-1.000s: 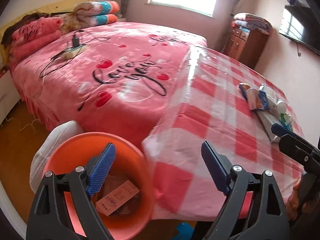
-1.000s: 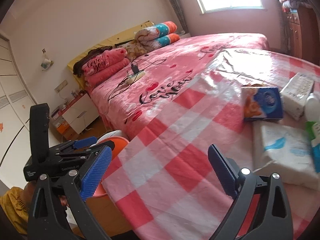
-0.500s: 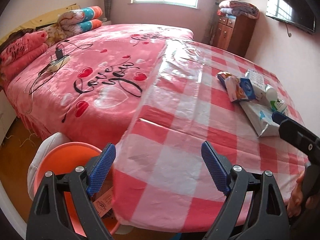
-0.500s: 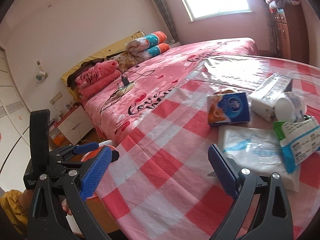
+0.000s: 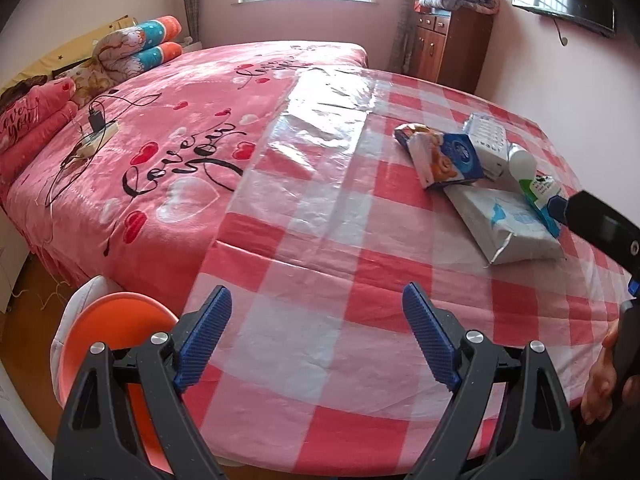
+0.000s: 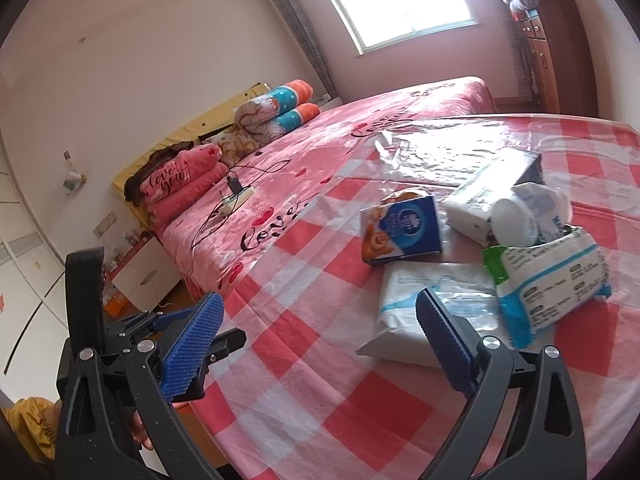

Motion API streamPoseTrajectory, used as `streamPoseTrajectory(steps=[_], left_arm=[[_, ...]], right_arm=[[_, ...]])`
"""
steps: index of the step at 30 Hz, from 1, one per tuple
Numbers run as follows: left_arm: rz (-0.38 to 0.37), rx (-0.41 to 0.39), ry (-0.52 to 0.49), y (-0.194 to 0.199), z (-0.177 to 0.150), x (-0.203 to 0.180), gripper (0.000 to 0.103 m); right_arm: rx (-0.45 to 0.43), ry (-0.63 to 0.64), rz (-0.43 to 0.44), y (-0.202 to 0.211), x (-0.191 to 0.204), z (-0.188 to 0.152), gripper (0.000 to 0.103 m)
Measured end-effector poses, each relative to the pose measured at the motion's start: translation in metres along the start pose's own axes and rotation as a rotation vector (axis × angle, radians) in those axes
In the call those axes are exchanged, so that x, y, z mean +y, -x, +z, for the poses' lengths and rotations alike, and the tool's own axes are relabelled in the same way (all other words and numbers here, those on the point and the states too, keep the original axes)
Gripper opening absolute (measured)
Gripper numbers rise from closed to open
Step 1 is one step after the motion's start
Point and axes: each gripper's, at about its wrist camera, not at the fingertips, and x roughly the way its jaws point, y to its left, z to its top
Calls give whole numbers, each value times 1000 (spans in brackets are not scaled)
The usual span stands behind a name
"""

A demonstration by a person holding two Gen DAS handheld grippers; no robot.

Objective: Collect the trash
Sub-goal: 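Move both open tools back from the bucket to the trash pile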

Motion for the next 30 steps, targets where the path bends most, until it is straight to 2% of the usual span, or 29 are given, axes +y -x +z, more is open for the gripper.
streamPoseTrajectory(steps=[12, 16, 18, 21, 24, 30], left_arm=[[2, 28, -57, -8, 5, -31, 88], [-2, 21, -71, -10, 10, -43, 88], [-10, 18, -73, -11, 14, -50, 88], [-36, 15, -66, -14, 21, -60, 88], [-68, 2, -55, -15, 31, -69, 88], [-124, -17, -46, -25, 55, -91, 88]], right_arm=[[-52, -135, -19, 26, -45, 5, 96], [-85, -242, -33, 41, -71, 5, 96], [-93, -342, -33, 47, -91, 3, 96], [-96, -447, -37, 52, -115, -1, 96], [-87, -497, -38, 54, -130, -3, 96], [-68, -518, -10, 52, -139, -4, 96]])
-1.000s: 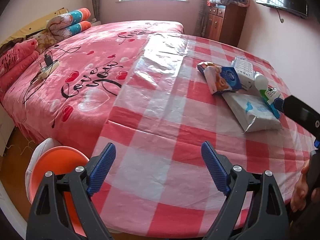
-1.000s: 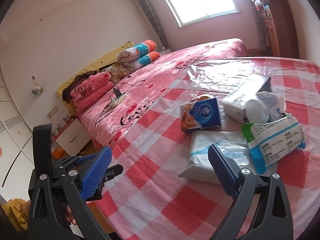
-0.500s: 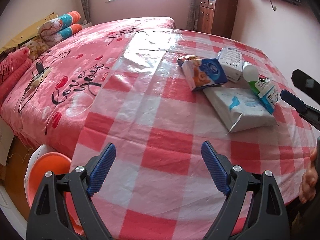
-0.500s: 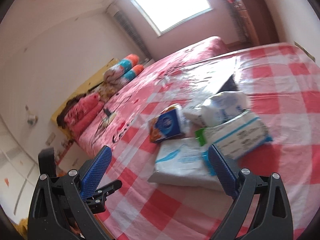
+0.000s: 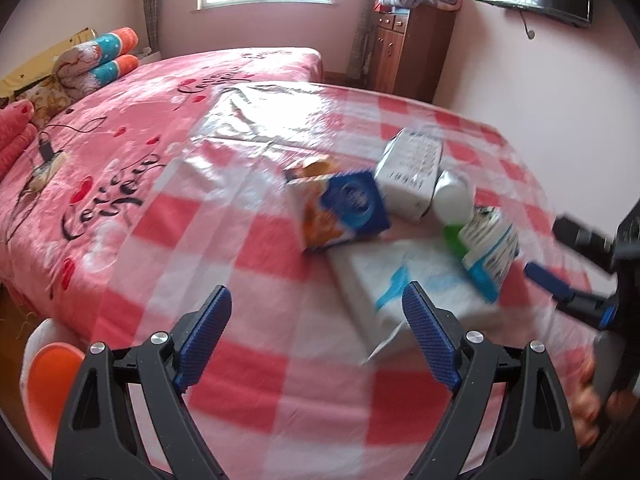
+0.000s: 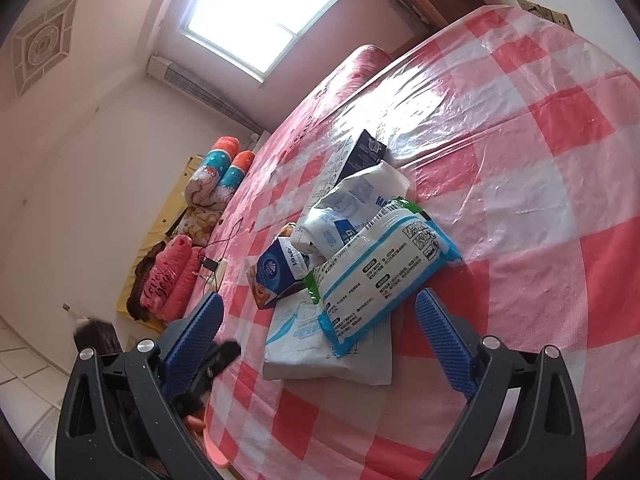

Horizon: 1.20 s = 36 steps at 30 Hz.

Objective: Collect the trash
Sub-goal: 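Move both open tools back from the bucket to the trash pile, then grasp the blue Vinda tissue pack with the left tool while the right tool grasps the blue-white wipes pack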

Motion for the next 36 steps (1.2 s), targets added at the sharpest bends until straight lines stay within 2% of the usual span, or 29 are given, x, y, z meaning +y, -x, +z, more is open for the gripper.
streamPoseTrajectory(steps=[4, 10, 14, 24, 31, 36], left_arm=[[-12, 0, 14, -14, 14, -7, 88], [-41, 37, 87, -39, 28, -4, 88], [-64, 53, 134, -51, 34, -1, 88], [-63, 64, 140, -70, 48, -9, 88], [-21, 88, 140, -85, 50, -6, 88], [-28, 88, 136, -89, 52, -5, 77]], right_arm=[[16, 5, 10, -4, -1, 2, 96], [25, 26, 4, -10, 0, 5, 95], [45, 29, -12, -17, -1, 7, 86], [33, 81, -69, -24, 2, 11, 86], [34, 95, -124, -34, 0, 18, 86], [33, 90, -136, -41, -3, 24, 86]])
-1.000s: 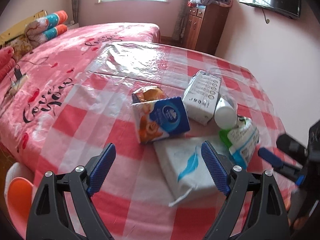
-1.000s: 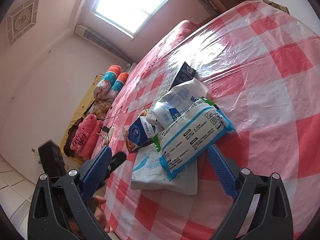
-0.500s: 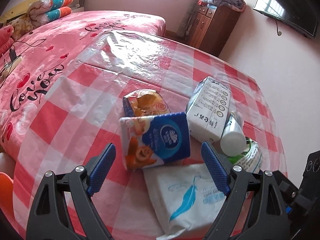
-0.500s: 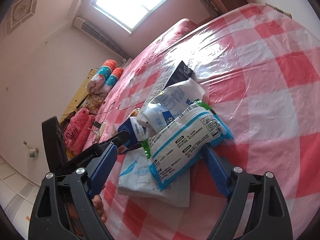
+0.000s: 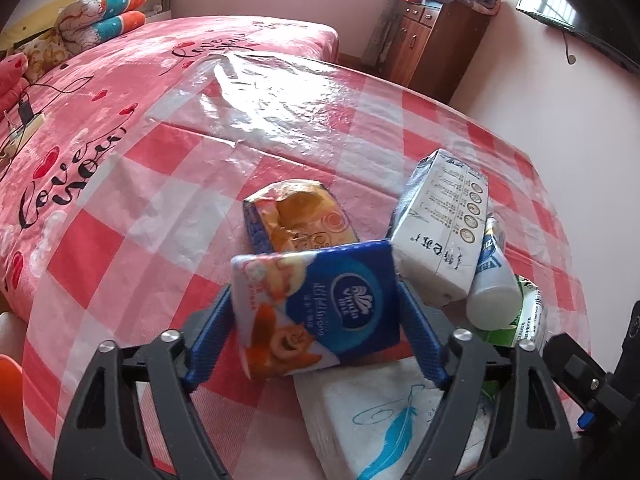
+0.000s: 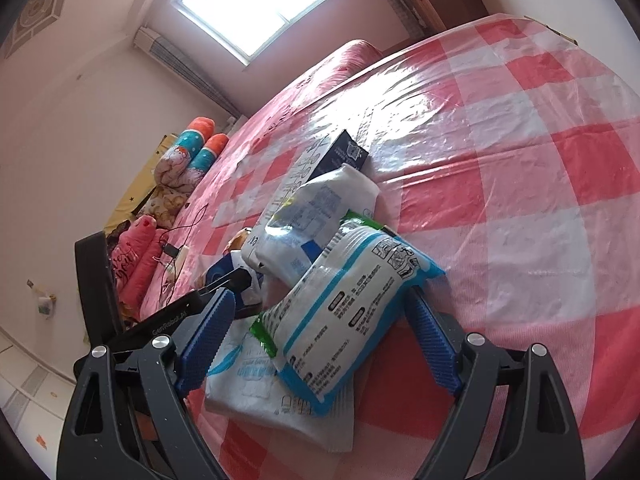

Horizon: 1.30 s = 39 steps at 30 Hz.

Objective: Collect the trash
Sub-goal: 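Grasp the blue Vinda tissue pack with the left tool while the right tool grasps the blue-white wipes pack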

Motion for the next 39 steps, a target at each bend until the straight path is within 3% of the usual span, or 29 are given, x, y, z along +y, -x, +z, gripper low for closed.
streamPoseTrajectory(steps=[7, 11, 19, 26, 39], left_arm=[[-3, -2, 3, 1, -1, 1, 74], [-13, 1, 8, 4, -1, 4, 73], [-32, 0, 16, 9, -3, 15, 73], [-73, 10, 20, 14, -7, 23, 73], [-134, 18, 16, 19, -15, 34, 73]], right_arm=[[3, 56, -35, -8, 6, 4, 86], [3, 102, -91, -12, 11, 3, 69], [8, 175, -149, -23, 20, 1, 56], [4, 207, -141, -27, 26, -2, 49], [-30, 238, -95, -20, 28, -1, 45]])
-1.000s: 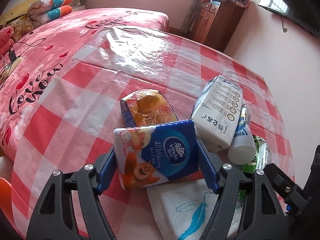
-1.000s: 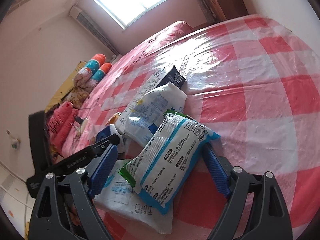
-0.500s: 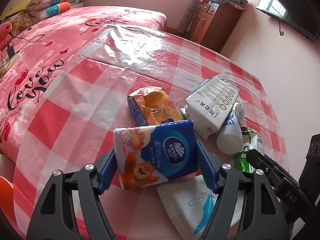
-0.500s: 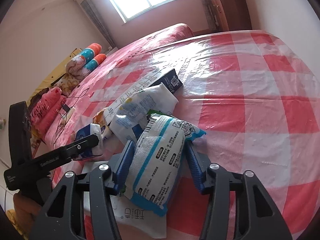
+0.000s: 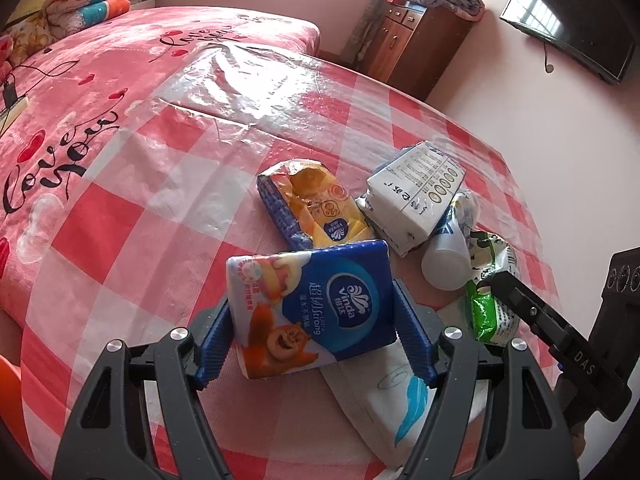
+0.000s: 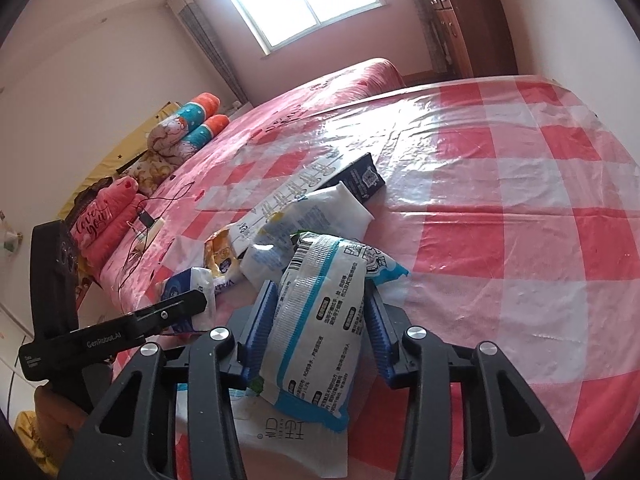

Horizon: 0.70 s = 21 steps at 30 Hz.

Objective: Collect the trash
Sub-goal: 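Grasp the blue Vinda tissue pack with the left tool while the right tool grasps the blue-white wipes pack, then lift both packs and carry them toward the orange bucket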

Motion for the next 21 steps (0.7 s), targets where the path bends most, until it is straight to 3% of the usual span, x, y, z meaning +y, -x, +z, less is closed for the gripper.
streamPoseTrajectory(steps=[16, 21], left_arm=[[-47, -22, 1, 21, -13, 13, 73], [-49, -35, -6, 31, -18, 18, 73]], right_arm=[[-37, 19, 3, 6, 4, -1, 41], [-64, -8, 64, 13, 6, -4, 41]])
